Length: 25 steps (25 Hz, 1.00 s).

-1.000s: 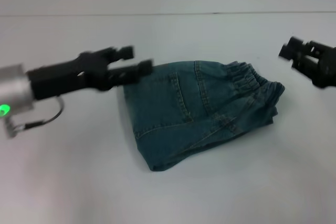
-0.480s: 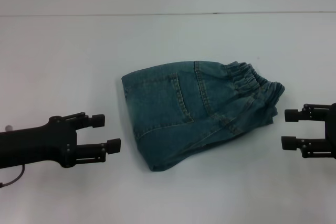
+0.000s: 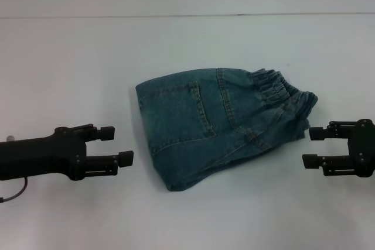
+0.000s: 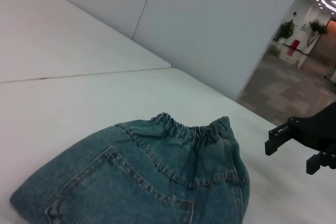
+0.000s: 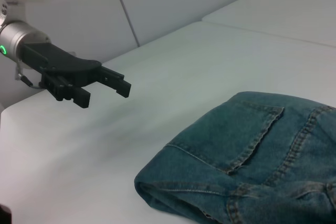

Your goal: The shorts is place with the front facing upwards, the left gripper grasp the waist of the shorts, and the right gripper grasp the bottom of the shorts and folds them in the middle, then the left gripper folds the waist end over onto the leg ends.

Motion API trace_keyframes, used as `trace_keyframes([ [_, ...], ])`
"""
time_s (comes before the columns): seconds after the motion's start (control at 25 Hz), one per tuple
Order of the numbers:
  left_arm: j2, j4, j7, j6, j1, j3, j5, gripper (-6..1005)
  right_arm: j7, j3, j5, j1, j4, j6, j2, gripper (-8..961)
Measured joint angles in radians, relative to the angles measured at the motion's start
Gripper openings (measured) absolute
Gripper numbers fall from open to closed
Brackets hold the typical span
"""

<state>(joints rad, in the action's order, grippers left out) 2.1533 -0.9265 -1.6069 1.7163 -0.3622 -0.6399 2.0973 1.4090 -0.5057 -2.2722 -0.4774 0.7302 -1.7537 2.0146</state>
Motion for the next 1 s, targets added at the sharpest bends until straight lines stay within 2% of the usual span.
trace_keyframes([
  [1.0, -0.007, -0.002, -0.019, 0.007, -0.021, -0.003, 0.020, 877, -0.003, -0.002, -0.001, -0.001, 0.002, 0.000, 0.007, 767],
])
